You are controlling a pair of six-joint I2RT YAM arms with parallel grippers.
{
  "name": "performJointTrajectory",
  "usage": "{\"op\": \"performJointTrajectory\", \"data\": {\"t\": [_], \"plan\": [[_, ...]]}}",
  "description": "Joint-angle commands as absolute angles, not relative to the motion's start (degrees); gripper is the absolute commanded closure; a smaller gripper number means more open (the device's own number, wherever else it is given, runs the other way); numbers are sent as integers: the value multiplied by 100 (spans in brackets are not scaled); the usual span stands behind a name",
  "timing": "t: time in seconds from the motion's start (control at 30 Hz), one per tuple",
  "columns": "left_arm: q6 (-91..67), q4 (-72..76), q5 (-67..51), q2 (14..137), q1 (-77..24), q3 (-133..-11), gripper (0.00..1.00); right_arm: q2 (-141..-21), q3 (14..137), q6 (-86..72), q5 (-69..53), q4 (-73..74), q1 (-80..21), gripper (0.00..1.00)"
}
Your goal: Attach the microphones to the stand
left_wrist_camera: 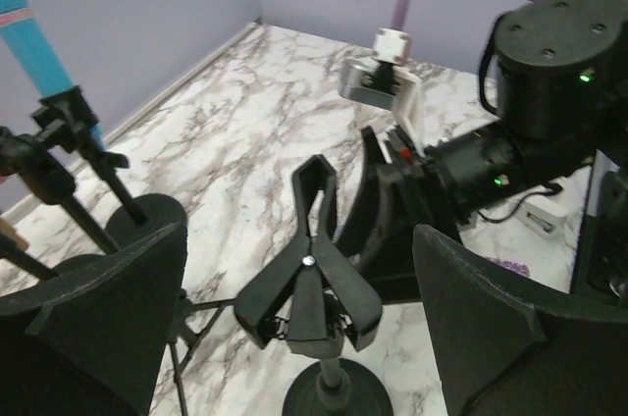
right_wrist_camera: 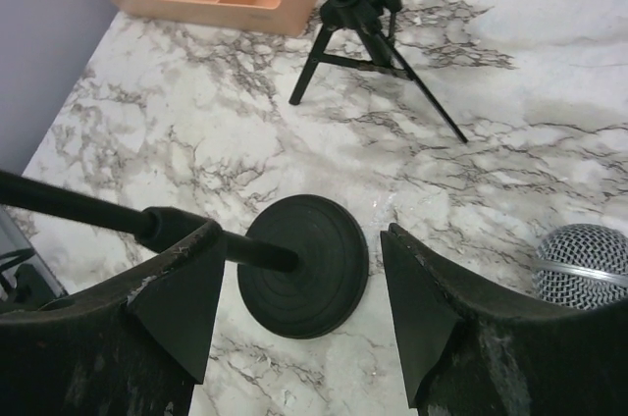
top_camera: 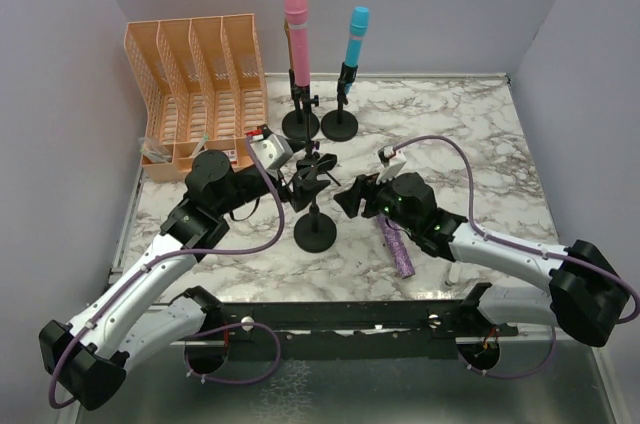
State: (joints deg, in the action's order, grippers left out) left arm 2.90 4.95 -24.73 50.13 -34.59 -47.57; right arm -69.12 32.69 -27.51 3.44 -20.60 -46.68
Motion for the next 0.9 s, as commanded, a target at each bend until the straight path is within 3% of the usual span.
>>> {"op": "performJointTrajectory", "data": {"t": [0.0,0.3,0.67,0.87], "plan": [[406,651,-3383,4964,-3348,-4602,7,-7022,3615,-2963,948,-1377,-4544,32],[-152,1083,-3910,5471,-2905,-4725,8,-7002,3922,-3316,1536,-491,-4319,32],[-281,1556,-4600,5228,-2637,-4359,26,-6977,3878,-3320,1498,-443,-4228,32],[-201,1469,-4674,5217,-2637,-4364,46,-6996,3952,-3313,1726,-200,-4168,32]]}}
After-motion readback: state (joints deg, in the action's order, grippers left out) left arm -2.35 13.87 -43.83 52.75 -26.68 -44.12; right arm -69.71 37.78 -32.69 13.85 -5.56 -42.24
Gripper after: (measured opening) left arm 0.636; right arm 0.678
